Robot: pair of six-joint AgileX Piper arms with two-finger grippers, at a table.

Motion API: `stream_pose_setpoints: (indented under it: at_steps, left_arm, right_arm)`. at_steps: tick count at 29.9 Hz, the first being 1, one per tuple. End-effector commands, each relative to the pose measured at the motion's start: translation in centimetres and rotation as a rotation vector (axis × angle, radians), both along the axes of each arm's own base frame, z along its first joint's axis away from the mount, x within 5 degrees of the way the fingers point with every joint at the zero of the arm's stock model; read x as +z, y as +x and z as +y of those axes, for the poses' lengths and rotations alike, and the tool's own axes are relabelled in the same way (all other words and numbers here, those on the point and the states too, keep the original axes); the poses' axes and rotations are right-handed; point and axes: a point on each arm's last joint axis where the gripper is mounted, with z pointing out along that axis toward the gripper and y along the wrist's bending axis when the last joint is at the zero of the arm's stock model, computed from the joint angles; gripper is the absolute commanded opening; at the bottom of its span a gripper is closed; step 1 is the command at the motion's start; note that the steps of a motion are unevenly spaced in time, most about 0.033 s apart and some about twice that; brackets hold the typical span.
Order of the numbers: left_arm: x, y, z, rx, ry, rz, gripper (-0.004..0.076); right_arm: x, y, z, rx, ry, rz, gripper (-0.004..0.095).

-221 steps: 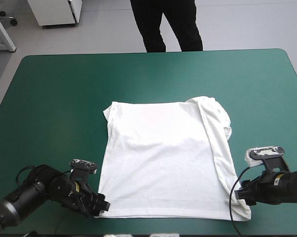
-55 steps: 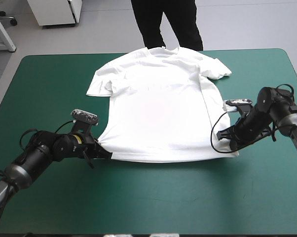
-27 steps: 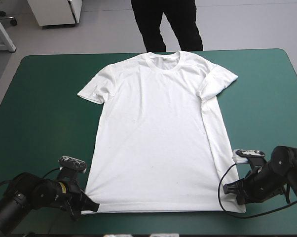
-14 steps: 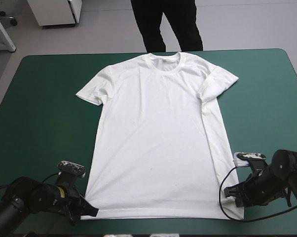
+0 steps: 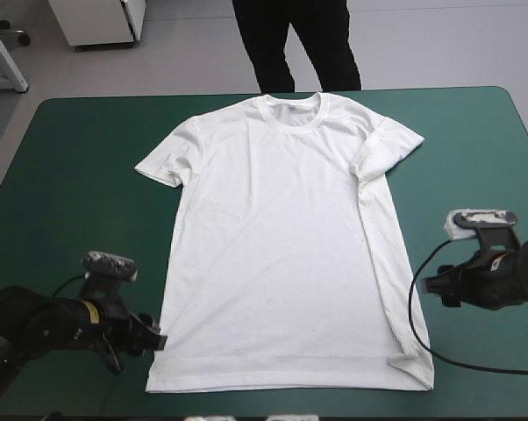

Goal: Fold the cloth

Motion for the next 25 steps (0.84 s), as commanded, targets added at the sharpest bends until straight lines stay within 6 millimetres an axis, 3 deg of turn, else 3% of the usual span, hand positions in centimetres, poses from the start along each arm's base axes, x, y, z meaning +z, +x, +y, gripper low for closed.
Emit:
stream_pose_setpoints:
  at_steps: [1,5,10,17,25]
  left_arm:
    - [6.2,1.7,-0.2,0.063,-0.085,-0.254,0.0452]
    - [10.1,4.5,0.1,0.129,0.012,-0.420,0.0453]
    - [11.6,9.1,-1.4,0.124,0.092,-0.462,0.0453]
    - [9.1,15.2,-3.8,0.106,0.150,-0.362,0.0453]
    - [5.1,20.4,-1.4,0.172,0.080,-0.250,0.0455]
  right_arm:
    - [4.3,0.3,-0.5,-0.050,-0.027,-0.197,0.0633]
    - [7.3,0.9,-0.9,-0.075,-0.056,-0.356,0.0633]
    - [8.3,2.1,-1.0,-0.086,-0.067,-0.378,0.0633]
    - [8.2,3.6,-0.8,-0.074,-0.067,-0.358,0.0633]
    - [8.2,4.3,-0.8,-0.071,-0.071,-0.382,0.0633]
